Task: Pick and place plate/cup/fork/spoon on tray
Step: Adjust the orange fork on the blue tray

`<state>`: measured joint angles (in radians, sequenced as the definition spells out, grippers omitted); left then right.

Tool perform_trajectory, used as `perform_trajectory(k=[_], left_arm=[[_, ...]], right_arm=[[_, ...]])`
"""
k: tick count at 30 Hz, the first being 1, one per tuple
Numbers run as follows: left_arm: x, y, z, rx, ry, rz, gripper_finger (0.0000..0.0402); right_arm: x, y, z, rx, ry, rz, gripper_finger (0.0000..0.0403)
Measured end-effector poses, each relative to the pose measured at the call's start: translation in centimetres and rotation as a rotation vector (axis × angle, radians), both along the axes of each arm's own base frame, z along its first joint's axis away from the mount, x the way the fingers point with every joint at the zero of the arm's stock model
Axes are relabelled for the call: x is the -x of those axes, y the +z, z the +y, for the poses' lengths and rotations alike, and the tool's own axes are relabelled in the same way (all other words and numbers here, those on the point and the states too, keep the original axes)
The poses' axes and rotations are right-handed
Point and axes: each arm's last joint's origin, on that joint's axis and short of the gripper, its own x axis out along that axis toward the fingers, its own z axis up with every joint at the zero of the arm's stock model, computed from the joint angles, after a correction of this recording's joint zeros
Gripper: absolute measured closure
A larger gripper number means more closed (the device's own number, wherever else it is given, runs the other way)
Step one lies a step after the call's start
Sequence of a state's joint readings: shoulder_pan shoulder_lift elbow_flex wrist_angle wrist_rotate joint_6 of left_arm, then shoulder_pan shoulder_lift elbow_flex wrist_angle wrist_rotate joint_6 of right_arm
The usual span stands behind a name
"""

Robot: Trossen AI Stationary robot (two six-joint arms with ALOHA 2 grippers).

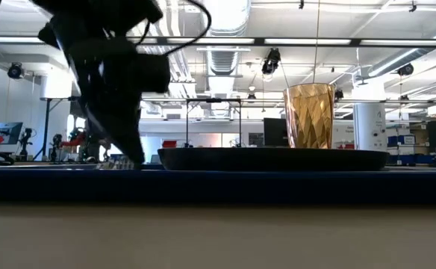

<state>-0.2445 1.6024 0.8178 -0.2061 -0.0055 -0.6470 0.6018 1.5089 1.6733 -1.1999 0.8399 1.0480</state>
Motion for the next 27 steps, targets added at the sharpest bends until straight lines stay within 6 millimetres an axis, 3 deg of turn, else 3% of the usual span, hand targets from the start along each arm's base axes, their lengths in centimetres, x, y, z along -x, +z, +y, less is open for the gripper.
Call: perform_trajectory(k=[7, 11, 27], left_arm=[[1.0, 2.2, -0.1, -0.019, 0.016, -0.044, 0.0402], [1.8, 1.8, -0.1, -0.052, 0.048, 0.014, 0.0402], [2.0, 0.5, -1.0, -0.035, 0.065, 0.067, 0.0402]], right_arm=[[0.0, 0.0, 0.0, 0.008, 0.008, 0.006, 0.0394], [0.0, 0.0, 0.0, 0.022, 0.020, 0.016, 0.0394], [0.1, -0.1, -0.1, 0.036, 0.023, 0.036, 0.0394]])
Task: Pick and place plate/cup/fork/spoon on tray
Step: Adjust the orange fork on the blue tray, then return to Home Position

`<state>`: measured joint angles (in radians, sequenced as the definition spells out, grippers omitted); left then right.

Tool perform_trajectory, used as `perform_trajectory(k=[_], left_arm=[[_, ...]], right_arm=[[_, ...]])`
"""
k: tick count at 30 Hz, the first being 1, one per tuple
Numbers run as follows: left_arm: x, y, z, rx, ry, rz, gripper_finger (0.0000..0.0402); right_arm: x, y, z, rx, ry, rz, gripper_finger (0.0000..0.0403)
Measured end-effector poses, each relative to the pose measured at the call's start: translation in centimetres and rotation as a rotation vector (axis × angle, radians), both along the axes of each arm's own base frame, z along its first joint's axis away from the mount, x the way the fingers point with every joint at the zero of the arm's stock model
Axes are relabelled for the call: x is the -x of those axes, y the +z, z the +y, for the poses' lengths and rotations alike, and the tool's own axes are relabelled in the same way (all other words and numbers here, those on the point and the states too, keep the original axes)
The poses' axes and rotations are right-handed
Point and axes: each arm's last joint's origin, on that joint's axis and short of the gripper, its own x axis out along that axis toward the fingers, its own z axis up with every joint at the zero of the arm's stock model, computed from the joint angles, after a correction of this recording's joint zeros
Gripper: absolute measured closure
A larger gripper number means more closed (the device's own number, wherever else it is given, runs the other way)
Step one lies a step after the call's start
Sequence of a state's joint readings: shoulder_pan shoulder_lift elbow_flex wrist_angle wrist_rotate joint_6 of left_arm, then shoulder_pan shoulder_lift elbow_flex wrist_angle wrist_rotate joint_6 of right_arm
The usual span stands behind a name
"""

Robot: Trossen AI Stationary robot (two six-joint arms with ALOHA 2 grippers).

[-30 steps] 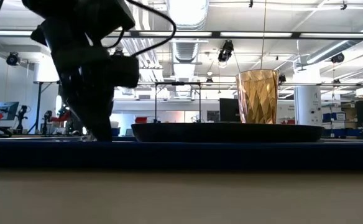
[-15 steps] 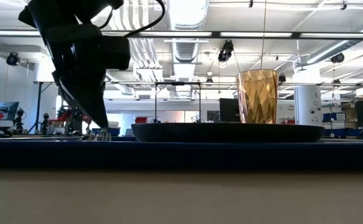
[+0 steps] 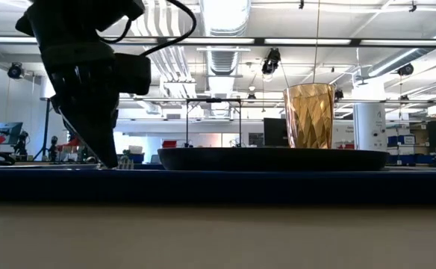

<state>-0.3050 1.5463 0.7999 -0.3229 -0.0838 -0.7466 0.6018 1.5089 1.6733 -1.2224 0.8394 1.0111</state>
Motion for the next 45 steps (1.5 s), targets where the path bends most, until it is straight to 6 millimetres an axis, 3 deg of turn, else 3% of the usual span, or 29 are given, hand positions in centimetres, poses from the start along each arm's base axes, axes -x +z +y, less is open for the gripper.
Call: perform_trajectory(k=[19, 36, 45], left_arm=[[1.3, -1.7, 1.1, -0.075, 0.052, 0.068, 0.0402], [0.6, -1.2, 3.6, -0.160, 0.095, 0.030, 0.0402], [0.6, 0.5, 3.6, -0.131, 0.100, -0.043, 0.0402]], right_arm=[[0.0, 0.0, 0.0, -0.002, -0.001, -0.001, 0.0394], [0.0, 0.0, 0.0, -0.007, -0.006, -0.005, 0.0394], [0.0, 0.0, 0.0, -0.006, -0.006, -0.005, 0.0394]])
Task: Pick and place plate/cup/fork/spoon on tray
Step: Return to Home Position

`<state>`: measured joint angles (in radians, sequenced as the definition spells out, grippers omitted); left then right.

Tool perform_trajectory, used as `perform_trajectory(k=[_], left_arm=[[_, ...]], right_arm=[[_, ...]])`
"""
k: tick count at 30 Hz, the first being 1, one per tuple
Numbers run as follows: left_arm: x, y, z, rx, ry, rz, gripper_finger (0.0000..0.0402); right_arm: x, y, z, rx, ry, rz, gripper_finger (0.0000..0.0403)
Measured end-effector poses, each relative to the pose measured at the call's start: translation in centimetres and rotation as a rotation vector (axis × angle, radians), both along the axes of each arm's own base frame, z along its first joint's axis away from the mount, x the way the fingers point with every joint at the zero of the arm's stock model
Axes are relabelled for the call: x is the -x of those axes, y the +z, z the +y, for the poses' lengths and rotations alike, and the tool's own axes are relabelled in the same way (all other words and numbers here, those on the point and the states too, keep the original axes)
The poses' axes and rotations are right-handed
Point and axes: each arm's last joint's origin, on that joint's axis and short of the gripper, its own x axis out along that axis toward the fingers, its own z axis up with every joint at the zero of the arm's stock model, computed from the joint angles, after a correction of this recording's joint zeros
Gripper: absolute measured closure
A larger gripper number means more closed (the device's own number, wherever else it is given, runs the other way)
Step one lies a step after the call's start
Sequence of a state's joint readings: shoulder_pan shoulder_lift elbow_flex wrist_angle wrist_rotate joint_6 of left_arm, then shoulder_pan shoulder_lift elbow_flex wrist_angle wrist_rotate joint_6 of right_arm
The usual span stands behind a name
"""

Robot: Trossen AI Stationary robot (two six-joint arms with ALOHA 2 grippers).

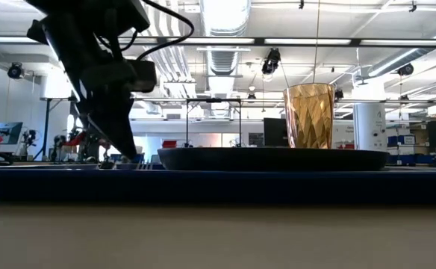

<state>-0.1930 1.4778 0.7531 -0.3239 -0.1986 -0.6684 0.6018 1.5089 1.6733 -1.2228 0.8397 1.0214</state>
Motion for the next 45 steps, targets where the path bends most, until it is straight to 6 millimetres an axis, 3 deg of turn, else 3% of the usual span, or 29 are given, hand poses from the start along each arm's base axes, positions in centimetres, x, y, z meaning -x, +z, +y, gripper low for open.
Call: perform_trajectory(k=[8, 13, 19, 26, 30, 39, 45], left_arm=[[-0.1, 0.2, 1.6, -0.044, 0.025, -0.001, 0.0402], [0.1, 1.9, 2.1, -0.048, 0.023, -0.069, 0.0402], [1.6, 5.2, 2.4, -0.057, 0.044, -0.201, 0.0402], [5.1, 10.2, 3.1, -0.116, 0.096, -0.420, 0.0402], [7.4, 12.6, 3.4, -0.133, 0.083, -0.542, 0.0402], [11.4, 15.3, 3.9, -0.186, 0.075, -0.696, 0.0402], [14.2, 15.4, 4.4, -0.213, 0.142, -0.664, 0.0402]], right_arm=[[0.0, 0.0, 0.0, 0.005, 0.000, 0.003, 0.0394], [0.0, 0.0, 0.0, 0.004, 0.000, 0.002, 0.0394], [0.0, 0.0, 0.0, -0.008, 0.001, 0.005, 0.0394], [0.1, -0.6, 0.2, -0.140, -0.022, 0.032, 0.0394], [0.3, -2.4, 0.4, -0.273, -0.083, 0.089, 0.0394], [1.1, -9.4, 0.9, -0.453, -0.265, 0.337, 0.0394], [1.6, -9.9, 0.7, -0.453, -0.309, 0.359, 0.0394]])
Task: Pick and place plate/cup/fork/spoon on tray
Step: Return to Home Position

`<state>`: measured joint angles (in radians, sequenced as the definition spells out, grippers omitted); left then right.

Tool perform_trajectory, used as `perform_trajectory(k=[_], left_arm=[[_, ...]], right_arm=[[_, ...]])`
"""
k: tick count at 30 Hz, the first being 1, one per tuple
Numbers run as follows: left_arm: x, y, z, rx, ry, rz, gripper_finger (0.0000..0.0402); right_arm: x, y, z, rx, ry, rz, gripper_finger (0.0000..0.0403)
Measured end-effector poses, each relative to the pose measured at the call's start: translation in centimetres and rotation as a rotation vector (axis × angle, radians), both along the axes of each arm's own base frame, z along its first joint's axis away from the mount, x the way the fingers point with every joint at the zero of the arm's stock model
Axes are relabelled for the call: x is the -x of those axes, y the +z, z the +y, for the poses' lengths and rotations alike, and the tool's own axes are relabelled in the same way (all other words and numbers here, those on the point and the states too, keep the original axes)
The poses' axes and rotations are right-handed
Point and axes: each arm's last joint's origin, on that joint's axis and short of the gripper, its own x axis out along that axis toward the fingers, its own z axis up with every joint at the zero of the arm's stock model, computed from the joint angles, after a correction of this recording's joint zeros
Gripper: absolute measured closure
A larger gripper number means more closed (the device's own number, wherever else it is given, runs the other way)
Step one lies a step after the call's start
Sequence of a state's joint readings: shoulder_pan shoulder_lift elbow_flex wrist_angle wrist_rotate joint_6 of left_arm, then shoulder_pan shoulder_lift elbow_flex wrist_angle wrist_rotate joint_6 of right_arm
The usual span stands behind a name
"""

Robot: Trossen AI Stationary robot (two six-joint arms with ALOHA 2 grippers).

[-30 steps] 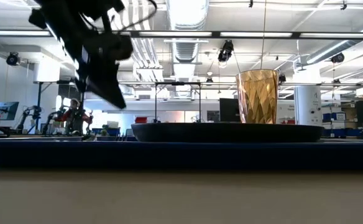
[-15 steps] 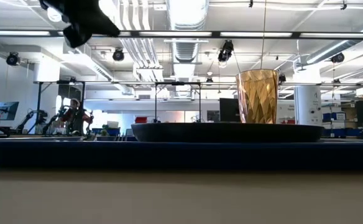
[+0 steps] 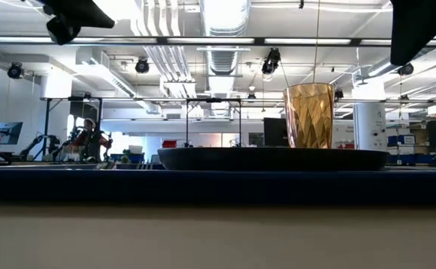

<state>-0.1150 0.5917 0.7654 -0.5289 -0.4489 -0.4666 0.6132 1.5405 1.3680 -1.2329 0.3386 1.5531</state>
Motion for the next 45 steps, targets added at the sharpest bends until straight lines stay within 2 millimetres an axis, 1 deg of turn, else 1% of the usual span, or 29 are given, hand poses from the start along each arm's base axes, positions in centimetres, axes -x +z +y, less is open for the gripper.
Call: perform_trajectory(k=[2, 5, 8, 11, 15, 18, 20, 22, 24, 29, 32, 35, 39, 42, 45], left_arm=[[0.6, 0.0, 0.1, 0.017, 0.011, -0.006, 0.0402], [1.2, 0.0, 0.2, 0.019, 0.013, -0.011, 0.0402], [1.4, 0.1, 0.2, 0.020, 0.013, -0.023, 0.0402], [1.4, 0.1, 0.2, 0.014, 0.011, -0.022, 0.0402], [1.6, -0.3, 0.2, 0.009, 0.010, 0.022, 0.0402], [2.2, -0.5, 0.3, 0.011, 0.013, 0.062, 0.0402], [2.8, -0.5, 0.3, 0.010, 0.014, 0.077, 0.0402], [3.4, -0.4, 0.4, 0.015, 0.019, 0.088, 0.0402], [4.2, -0.3, 0.6, 0.019, 0.044, 0.097, 0.0402], [6.0, -0.5, 0.9, 0.041, 0.100, 0.119, 0.0402], [7.0, -0.9, 1.0, 0.050, 0.121, 0.142, 0.0402], [7.9, -1.6, 1.1, 0.070, 0.148, 0.185, 0.0402], [8.7, -2.0, 1.2, 0.073, 0.153, 0.202, 0.0402], [8.9, -1.9, 1.3, 0.051, 0.139, 0.197, 0.0402], [9.2, -2.1, 1.3, 0.018, 0.121, 0.204, 0.0402]], right_arm=[[0.2, 0.2, -0.1, -0.006, -0.010, -0.010, 0.0394], [0.5, -0.5, -0.3, -0.014, -0.052, 0.001, 0.0394], [0.7, -2.1, -0.3, -0.068, -0.085, 0.032, 0.0394], [0.4, -4.0, 0.1, -0.143, -0.077, -0.010, 0.0394], [0.5, -6.0, 0.2, -0.172, -0.066, -0.049, 0.0394], [0.8, -6.5, 0.0, -0.156, -0.067, -0.028, 0.0394], [0.8, -6.3, -0.1, -0.153, -0.059, -0.032, 0.0394], [0.7, -5.7, -0.1, -0.114, -0.048, -0.045, 0.0394], [0.6, -4.6, -0.2, -0.068, -0.037, -0.058, 0.0394], [1.3, -1.8, -0.9, 0.036, -0.045, 0.018, 0.0394], [1.7, 0.1, -1.3, 0.095, -0.052, 0.015, 0.0394], [1.9, 2.2, -1.8, 0.173, -0.027, -0.073, 0.0394], [2.6, 5.4, -3.0, 0.343, 0.042, -0.263, 0.0394], [4.0, 7.9, -4.4, 0.465, 0.076, -0.380, 0.0394], [5.9, 10.0, -5.9, 0.535, 0.090, -0.465, 0.0394]])
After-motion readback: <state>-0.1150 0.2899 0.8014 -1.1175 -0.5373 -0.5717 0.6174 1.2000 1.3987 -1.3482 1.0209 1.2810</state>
